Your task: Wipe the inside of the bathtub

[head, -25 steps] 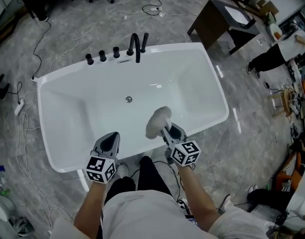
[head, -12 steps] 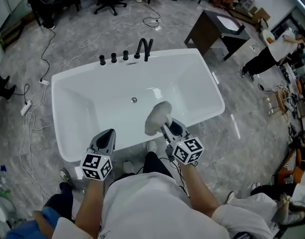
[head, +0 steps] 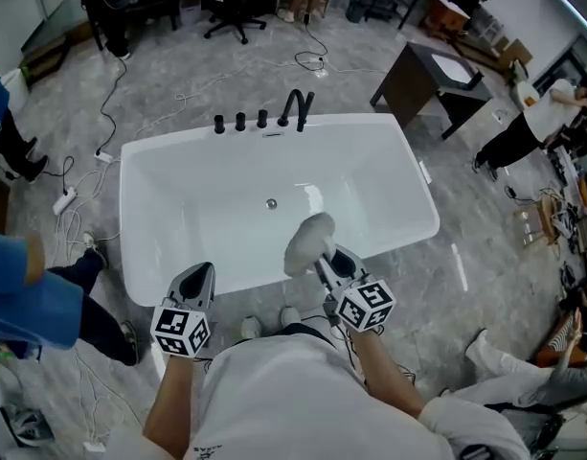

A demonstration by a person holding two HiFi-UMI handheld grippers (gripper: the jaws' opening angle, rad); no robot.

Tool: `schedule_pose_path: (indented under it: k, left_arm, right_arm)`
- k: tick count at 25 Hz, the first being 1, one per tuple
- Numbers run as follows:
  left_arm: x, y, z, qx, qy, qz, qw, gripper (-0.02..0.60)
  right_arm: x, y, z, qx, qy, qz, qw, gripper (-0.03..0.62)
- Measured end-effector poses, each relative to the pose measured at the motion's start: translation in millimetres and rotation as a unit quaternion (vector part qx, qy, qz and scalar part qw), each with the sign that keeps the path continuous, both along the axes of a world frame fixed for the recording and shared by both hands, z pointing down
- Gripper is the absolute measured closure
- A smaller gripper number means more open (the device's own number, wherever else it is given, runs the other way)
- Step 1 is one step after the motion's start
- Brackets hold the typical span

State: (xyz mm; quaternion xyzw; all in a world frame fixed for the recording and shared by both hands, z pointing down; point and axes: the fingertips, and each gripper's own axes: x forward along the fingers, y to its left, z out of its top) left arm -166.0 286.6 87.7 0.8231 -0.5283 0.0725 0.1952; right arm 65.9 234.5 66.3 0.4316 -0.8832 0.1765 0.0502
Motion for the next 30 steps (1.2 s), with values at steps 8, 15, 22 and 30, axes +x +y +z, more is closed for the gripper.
schedule_pose_path:
  k: [8, 15, 22, 30]
  left_arm:
    - [19, -4, -18, 0.020, -0.006, -0.037, 0.9991, 0.569]
    - [39, -8, -20, 0.019, -0.004, -0.061, 0.9979, 0.569]
    - [56, -9, -20, 0.019, -0.008, -0.055, 0.9983, 0.569]
    - [55, -13, -24, 0.026, -0.007, -0.060, 0.9978, 0.569]
  right_arm:
    - [18, -7, -20, 0.024, -0.019, -0.025, 0.999, 0.494]
    - [47, -9, -17, 0.024, -0.010, -0.020, 0.999, 0.496]
    - [64, -2, -13, 0.020, -0.003, -0.017, 1.000, 0.496]
    - [71, 0, -12, 0.023, 0.006, -0.013, 1.000, 0.496]
